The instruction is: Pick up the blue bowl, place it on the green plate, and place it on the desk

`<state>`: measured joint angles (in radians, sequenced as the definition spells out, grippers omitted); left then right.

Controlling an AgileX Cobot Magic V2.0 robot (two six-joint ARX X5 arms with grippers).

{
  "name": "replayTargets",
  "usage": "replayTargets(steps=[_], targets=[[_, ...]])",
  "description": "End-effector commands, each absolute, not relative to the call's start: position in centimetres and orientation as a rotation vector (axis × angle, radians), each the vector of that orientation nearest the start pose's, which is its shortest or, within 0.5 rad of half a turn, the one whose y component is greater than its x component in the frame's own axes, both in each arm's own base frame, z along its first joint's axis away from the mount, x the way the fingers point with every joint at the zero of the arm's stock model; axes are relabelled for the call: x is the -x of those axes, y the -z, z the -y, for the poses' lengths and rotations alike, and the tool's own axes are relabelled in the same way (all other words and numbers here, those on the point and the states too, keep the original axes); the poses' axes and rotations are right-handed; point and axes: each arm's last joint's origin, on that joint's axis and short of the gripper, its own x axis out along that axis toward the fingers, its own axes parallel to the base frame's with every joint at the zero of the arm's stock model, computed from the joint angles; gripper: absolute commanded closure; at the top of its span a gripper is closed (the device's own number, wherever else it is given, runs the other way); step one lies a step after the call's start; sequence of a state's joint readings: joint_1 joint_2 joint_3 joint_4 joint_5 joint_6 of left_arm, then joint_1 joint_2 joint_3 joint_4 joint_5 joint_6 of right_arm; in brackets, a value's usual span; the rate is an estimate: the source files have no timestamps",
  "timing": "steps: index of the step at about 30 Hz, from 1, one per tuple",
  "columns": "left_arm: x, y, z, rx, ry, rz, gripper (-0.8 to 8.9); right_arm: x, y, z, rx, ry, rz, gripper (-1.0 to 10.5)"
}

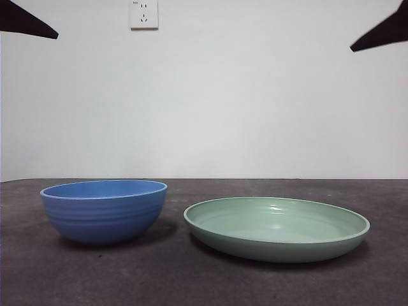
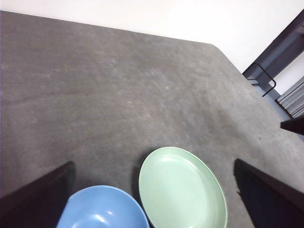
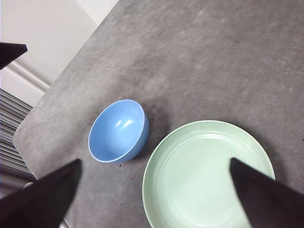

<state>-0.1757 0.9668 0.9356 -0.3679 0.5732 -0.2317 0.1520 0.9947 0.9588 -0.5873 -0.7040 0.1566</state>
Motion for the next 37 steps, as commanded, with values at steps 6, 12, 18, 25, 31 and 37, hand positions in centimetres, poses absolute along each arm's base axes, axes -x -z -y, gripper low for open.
replayTargets(steps=[6,12,18,25,31,37], targets=[[-19.5,-34.0,5.5,0.259,0.718,-0.477,2.21,-19.3,-32.9,-5.0,-0.301,-0.794,-0.659,3.9],[-19.6,-33.0,5.1,0.255,0.620,-0.577,2.24,-19.2,-32.8,-4.9,-0.311,-0.789,-0.685,3.9],[-21.0,-29.9,4.7,0.285,0.554,-0.822,2.24,-19.1,-32.6,-4.9,-0.318,-0.785,-0.712,3.9],[-23.9,-25.5,5.2,0.319,0.508,-1.069,2.24,-19.0,-32.5,-4.9,-0.323,-0.784,-0.723,3.9],[-26.0,-22.3,5.4,0.323,0.466,-1.183,2.29,-18.9,-32.4,-4.9,-0.330,-0.780,-0.742,3.9],[-27.5,-19.8,5.7,0.326,0.444,-1.243,2.74,-18.9,-32.4,-4.9,-0.334,-0.778,-0.744,3.9]])
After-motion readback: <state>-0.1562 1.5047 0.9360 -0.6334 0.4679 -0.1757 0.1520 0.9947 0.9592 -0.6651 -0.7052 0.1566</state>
